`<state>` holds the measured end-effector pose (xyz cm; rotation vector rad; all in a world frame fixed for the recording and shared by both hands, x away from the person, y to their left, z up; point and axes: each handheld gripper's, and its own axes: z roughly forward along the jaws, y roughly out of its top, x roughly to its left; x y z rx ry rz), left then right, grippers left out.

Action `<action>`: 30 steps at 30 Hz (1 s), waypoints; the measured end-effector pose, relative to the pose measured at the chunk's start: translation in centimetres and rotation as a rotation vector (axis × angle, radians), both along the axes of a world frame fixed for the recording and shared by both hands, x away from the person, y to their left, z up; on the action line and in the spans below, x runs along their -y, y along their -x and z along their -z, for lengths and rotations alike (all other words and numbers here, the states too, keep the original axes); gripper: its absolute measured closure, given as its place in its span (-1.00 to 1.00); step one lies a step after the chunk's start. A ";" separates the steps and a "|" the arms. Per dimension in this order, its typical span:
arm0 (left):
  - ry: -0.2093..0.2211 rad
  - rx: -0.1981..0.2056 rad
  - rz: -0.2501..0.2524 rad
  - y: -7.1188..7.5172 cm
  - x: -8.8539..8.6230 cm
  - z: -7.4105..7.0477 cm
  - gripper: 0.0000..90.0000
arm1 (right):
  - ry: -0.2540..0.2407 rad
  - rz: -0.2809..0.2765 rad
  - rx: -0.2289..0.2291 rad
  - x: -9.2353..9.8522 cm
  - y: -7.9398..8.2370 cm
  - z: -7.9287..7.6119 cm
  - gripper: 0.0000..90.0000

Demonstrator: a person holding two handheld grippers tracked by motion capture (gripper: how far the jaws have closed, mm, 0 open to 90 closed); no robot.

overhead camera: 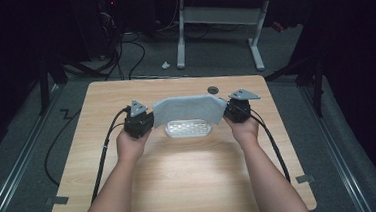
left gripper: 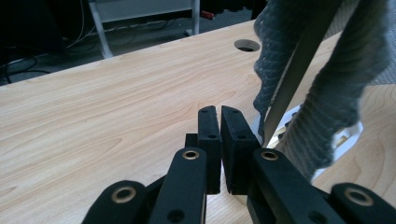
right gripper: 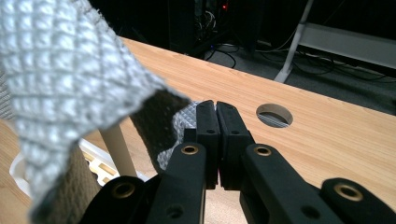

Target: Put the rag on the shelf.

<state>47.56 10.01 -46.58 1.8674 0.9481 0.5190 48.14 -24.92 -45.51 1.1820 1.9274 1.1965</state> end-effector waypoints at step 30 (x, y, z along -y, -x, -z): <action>-0.005 0.067 -0.120 1.0 -3.6 -1.3 0.40 | 0.002 0.064 0.029 3.6 1.3 -2.2 0.62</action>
